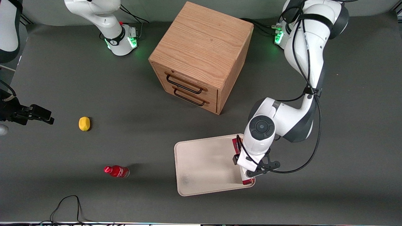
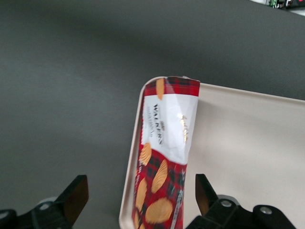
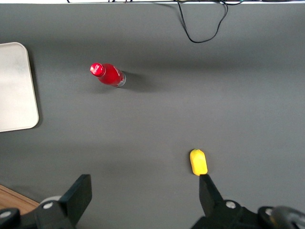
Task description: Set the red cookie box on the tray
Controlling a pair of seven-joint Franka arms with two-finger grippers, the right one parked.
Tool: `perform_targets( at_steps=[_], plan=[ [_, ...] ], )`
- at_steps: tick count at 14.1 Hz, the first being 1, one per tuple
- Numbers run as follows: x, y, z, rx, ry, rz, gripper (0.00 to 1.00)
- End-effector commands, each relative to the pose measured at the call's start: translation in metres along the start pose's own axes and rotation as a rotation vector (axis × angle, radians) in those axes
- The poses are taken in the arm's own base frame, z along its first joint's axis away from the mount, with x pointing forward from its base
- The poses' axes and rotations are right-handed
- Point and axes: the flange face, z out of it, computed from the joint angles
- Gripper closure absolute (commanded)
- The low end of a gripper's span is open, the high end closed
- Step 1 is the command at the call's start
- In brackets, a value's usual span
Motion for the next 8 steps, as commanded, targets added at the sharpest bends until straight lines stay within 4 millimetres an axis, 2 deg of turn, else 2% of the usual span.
perform_targets(
  at_steps=[1,3,4,5,6,8],
  plan=[
    [0.007,-0.029,-0.103,-0.018,-0.015,-0.054,0.00],
    [0.006,-0.051,-0.157,-0.013,-0.016,-0.065,0.00],
    [0.001,-0.078,-0.203,-0.003,-0.010,-0.043,0.00],
    [0.000,-0.098,-0.229,-0.004,-0.008,-0.032,0.00],
    [-0.001,-0.119,-0.251,-0.013,-0.014,-0.015,0.00],
    [0.000,-0.164,-0.284,-0.007,-0.023,0.046,0.00]
  ],
)
